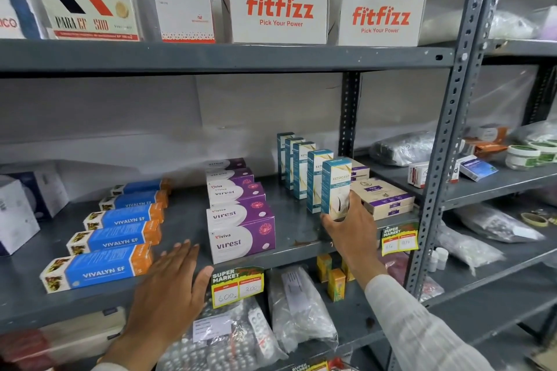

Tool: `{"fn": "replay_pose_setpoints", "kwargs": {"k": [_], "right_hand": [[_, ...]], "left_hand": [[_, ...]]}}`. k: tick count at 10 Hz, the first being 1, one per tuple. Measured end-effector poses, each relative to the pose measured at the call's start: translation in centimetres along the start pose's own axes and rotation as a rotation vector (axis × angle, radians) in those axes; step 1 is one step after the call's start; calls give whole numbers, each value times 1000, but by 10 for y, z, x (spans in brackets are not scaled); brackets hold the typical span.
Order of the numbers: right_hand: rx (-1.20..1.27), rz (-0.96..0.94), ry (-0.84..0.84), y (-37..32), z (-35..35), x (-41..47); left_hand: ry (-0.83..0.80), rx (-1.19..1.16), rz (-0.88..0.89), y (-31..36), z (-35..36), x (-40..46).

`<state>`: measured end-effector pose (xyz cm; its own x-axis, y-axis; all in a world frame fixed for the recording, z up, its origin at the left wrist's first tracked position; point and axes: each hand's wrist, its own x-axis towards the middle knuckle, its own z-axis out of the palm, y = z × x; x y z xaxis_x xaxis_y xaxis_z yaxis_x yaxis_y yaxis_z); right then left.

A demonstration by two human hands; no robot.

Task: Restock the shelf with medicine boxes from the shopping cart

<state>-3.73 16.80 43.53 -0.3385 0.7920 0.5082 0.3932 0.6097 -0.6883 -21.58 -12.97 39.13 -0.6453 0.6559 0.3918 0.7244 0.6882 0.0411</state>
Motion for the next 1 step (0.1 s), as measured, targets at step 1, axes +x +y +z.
{"fn": "replay_pose_setpoints", "kwargs": {"k": [1], "right_hand": [[32,1,2,-1,1,-2]], "left_hand": [[2,-22,-6,-1,1,0]]}}
